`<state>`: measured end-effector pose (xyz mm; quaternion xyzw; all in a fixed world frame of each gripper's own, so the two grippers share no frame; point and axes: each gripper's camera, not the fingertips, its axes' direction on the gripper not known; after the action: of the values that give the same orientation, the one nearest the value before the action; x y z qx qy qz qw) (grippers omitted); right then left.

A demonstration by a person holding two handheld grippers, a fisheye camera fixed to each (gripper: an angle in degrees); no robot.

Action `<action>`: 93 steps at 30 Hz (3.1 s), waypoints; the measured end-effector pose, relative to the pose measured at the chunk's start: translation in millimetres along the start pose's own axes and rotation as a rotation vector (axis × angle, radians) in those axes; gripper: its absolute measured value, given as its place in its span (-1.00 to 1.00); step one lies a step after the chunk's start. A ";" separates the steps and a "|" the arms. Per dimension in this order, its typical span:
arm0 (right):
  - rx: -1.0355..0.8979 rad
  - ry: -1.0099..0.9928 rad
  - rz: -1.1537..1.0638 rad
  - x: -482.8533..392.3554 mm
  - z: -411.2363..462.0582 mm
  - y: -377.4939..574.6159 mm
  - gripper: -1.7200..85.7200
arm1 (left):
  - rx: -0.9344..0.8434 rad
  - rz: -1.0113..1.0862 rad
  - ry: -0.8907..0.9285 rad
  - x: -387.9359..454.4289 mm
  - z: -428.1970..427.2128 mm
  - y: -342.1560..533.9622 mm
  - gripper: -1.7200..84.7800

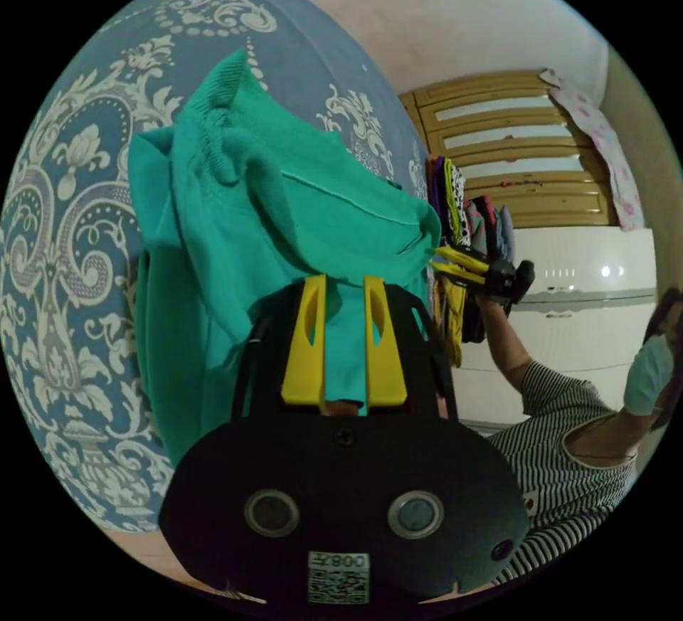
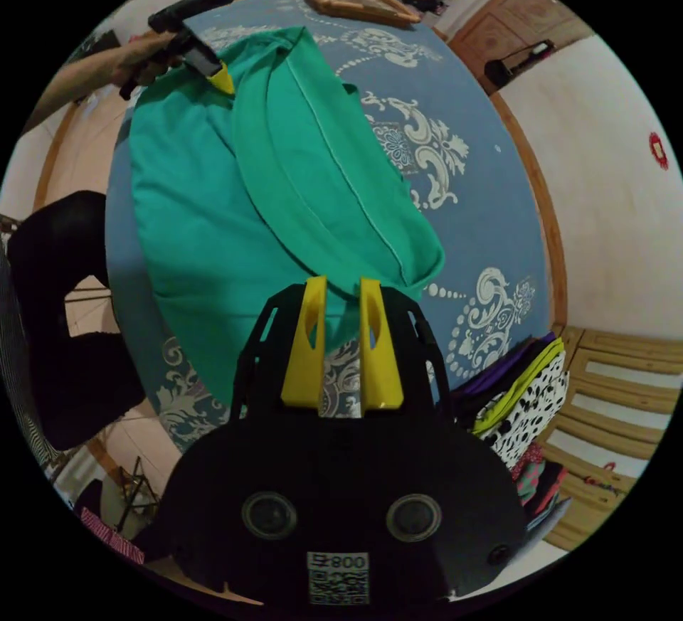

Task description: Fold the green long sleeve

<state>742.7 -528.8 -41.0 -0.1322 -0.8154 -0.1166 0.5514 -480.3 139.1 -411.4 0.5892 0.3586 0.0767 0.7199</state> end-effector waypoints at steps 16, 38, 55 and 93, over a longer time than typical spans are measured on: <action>0.015 0.097 0.094 46.8 21.1 -18.8 -0.97 | 0.177 -0.011 0.081 -5.7 -44.1 -67.9 -0.95; 0.071 -0.130 0.340 167.5 42.6 36.2 -0.77 | 0.274 -0.026 0.062 -28.8 -80.5 -84.2 -0.94; 0.220 -0.781 1.044 337.4 75.2 130.8 -0.96 | 0.336 -0.145 -0.209 -43.0 -97.7 -66.4 -0.96; 0.190 -0.231 0.591 246.3 -9.5 79.9 -0.94 | 0.199 0.325 -0.596 93.5 -7.7 -18.6 -0.94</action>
<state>690.6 -435.7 195.0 -0.3236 -0.8061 0.1406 0.4752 -422.4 189.6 -468.4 0.7023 0.0398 -0.0205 0.7105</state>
